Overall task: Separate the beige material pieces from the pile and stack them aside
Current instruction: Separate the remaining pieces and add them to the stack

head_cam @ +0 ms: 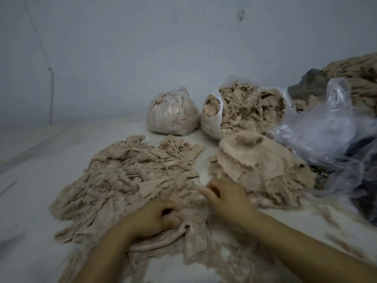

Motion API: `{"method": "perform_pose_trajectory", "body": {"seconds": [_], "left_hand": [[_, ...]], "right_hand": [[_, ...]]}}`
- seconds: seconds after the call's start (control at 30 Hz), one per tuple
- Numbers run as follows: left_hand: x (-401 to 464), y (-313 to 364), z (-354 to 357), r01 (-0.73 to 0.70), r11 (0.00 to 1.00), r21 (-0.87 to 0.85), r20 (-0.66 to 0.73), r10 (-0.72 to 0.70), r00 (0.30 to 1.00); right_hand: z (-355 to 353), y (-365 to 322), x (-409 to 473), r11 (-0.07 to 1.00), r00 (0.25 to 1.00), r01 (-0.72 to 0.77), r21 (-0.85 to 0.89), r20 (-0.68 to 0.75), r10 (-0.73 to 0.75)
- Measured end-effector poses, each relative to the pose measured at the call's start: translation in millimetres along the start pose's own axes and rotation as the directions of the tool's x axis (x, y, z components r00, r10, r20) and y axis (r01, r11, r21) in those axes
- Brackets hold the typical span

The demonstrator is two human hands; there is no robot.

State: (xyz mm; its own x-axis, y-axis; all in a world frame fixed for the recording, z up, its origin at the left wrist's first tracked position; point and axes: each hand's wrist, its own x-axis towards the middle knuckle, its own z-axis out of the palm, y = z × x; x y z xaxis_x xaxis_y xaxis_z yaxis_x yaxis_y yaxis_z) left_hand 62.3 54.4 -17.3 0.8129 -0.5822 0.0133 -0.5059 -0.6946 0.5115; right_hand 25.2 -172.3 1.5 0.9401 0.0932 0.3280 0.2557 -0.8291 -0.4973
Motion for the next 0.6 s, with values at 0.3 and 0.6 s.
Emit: {"method": "perform_pose_trajectory", "body": {"seconds": [0.3, 0.6], "left_hand": [[22.8, -3.9, 20.2, 0.068, 0.957, -0.282, -0.573, -0.225, 0.788], [27.5, 13.7, 31.1, -0.025, 0.999, 0.041, -0.213, 0.033, 0.976]], "right_hand": [[28.0, -7.2, -20.1, 0.787, 0.976, -0.213, 0.579, 0.086, 0.201], [22.1, 5.3, -8.5, 0.95, 0.991, -0.068, 0.304, -0.087, 0.099]]}}
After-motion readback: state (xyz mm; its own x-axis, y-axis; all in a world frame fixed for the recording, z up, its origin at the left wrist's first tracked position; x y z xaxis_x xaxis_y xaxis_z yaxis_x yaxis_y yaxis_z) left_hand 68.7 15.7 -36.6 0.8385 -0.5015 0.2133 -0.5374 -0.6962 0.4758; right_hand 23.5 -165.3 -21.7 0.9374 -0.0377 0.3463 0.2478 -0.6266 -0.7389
